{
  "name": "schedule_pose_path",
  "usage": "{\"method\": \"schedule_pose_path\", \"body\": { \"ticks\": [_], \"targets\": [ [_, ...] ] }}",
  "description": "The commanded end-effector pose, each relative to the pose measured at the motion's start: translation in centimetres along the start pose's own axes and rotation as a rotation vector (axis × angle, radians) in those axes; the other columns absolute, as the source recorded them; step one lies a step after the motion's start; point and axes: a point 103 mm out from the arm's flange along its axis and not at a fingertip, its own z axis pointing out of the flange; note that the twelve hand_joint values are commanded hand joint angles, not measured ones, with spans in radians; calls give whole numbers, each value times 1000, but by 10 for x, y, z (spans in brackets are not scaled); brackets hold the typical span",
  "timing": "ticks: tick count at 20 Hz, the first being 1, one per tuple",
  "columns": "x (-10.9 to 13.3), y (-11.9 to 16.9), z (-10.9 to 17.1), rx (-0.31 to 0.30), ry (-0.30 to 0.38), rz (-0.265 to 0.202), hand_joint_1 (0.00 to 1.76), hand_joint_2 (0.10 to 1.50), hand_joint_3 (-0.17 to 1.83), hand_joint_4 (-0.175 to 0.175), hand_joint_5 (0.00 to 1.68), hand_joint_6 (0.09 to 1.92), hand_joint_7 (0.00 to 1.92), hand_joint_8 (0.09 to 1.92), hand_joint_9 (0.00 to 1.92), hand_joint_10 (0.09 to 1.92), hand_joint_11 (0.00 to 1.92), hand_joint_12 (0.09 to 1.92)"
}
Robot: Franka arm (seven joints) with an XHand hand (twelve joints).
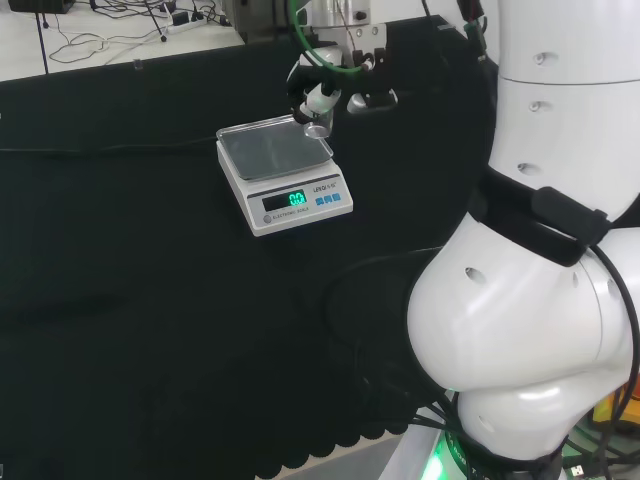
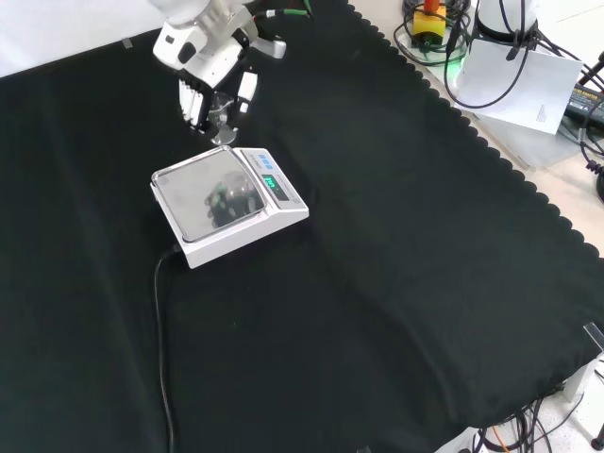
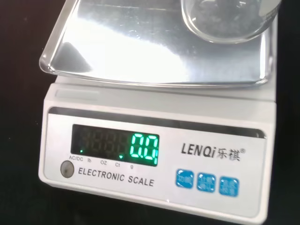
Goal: Put the beaker on the electronic balance.
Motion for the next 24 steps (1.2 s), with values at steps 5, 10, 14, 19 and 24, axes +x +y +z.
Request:
{"method": "schedule_pose_path", "body": {
  "ticks": [5, 10, 14, 19, 24],
  "targets": [
    [20, 38, 18, 81, -10, -11, 1102, 1244, -5, -175, 753, 1349, 615, 1051, 806, 971, 862, 957],
    [28, 53, 25, 85, 17, -28, 1102, 1243, -5, -175, 754, 1348, 617, 1051, 807, 972, 863, 957],
    [25, 57, 29, 80, 45, -59, 1102, 1243, -5, -175, 754, 1348, 618, 1051, 807, 973, 863, 956],
    [13, 53, 32, 73, 68, -81, 1102, 1243, -5, -175, 755, 1347, 619, 1051, 808, 973, 864, 956],
    [8, 50, 33, 62, 74, -82, 1102, 1242, -5, -175, 756, 1346, 620, 1051, 808, 974, 865, 956]
  ]
}}
